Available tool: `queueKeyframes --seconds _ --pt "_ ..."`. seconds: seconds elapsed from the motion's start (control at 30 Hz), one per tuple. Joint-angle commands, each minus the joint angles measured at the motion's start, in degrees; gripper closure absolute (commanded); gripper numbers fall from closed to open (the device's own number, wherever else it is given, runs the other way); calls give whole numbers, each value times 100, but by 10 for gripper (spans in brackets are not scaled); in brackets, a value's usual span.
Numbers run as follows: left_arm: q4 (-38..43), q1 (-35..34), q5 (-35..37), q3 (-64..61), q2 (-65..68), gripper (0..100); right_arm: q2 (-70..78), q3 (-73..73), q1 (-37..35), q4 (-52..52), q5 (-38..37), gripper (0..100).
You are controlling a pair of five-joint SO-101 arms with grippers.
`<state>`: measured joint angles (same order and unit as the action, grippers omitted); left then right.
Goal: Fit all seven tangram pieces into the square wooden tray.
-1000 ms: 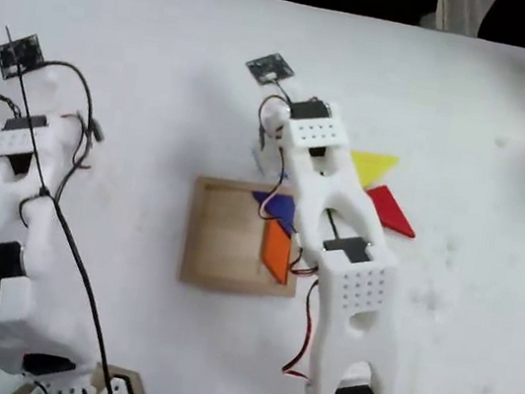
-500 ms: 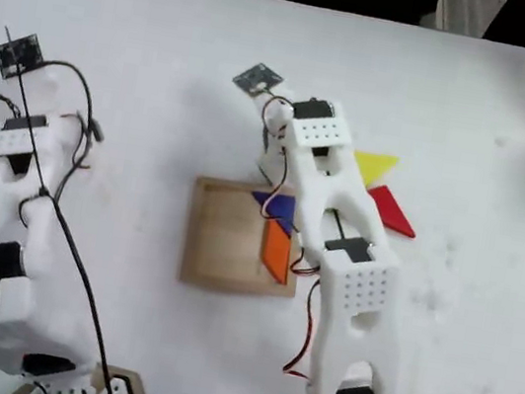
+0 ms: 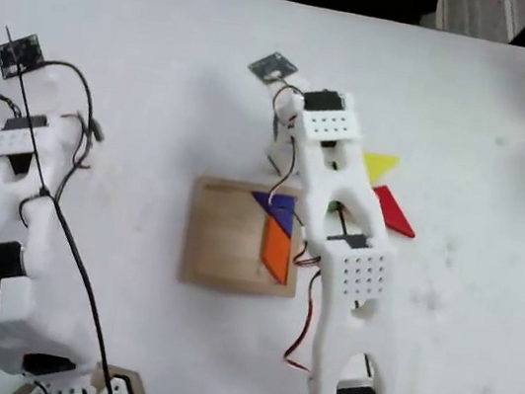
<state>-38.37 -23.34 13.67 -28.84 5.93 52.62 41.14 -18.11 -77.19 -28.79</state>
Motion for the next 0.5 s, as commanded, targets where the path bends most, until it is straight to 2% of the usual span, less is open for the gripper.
queueKeyframes --seconds 0.0,0.27,0.47 --pt "-62 -40 44 299 -22 779 145 360 66 -189 123 935" --pt "-62 -31 44 299 -22 779 145 545 57 -409 132 939" --pt "-44 57 35 299 -22 779 -514 545 31 -927 141 939"
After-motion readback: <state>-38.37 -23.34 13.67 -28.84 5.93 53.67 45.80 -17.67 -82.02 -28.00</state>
